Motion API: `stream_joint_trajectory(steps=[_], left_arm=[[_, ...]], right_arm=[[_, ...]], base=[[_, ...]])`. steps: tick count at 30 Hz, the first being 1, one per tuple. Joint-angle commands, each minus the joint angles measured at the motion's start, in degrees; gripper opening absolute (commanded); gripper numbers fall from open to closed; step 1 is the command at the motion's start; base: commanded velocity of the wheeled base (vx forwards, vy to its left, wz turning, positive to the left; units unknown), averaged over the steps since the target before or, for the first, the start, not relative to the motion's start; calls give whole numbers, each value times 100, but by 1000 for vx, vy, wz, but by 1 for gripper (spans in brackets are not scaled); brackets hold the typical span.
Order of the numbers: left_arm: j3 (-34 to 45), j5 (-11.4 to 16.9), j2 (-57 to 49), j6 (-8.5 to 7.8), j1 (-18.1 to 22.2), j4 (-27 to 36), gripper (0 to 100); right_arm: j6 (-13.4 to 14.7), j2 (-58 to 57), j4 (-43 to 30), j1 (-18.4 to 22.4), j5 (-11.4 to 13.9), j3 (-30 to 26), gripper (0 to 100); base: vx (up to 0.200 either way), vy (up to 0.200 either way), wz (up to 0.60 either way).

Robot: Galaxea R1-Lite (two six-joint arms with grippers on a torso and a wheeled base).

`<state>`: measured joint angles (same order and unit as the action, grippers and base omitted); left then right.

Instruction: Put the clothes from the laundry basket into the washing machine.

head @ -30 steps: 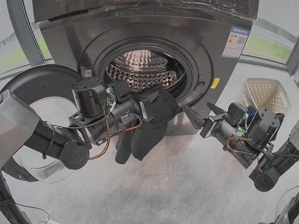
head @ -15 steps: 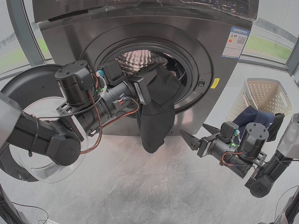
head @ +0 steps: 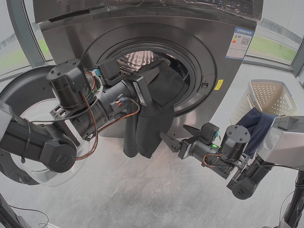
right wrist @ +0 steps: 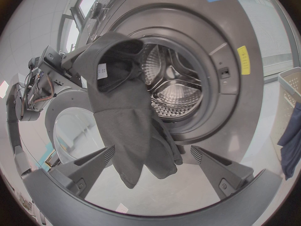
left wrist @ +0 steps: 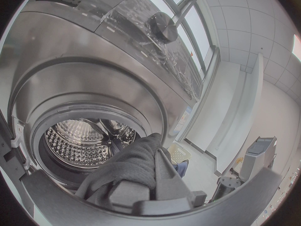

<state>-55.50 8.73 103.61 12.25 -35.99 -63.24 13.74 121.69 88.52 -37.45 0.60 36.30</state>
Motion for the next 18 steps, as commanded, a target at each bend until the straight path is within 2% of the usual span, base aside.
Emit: stream_joint_trajectory(steps=[1, 11, 17, 18], left_arm=[[92, -3, 28, 5, -14, -127, 0], [251, 6, -16, 5, -22, -276, 0], [268, 15, 2, 5, -22, -285, 0], [268, 15, 19, 5, -5, -285, 0]], right_arm=[[24, 409, -1, -131, 55, 386, 100], [76, 927, -1, 27, 55, 1406, 100], [103, 936, 8, -17, 107, 1467, 100], [138, 901, 17, -61, 213, 1415, 100]], base=[[0, 0, 0], [0, 0, 0], [0, 0, 0], [0, 0, 0]])
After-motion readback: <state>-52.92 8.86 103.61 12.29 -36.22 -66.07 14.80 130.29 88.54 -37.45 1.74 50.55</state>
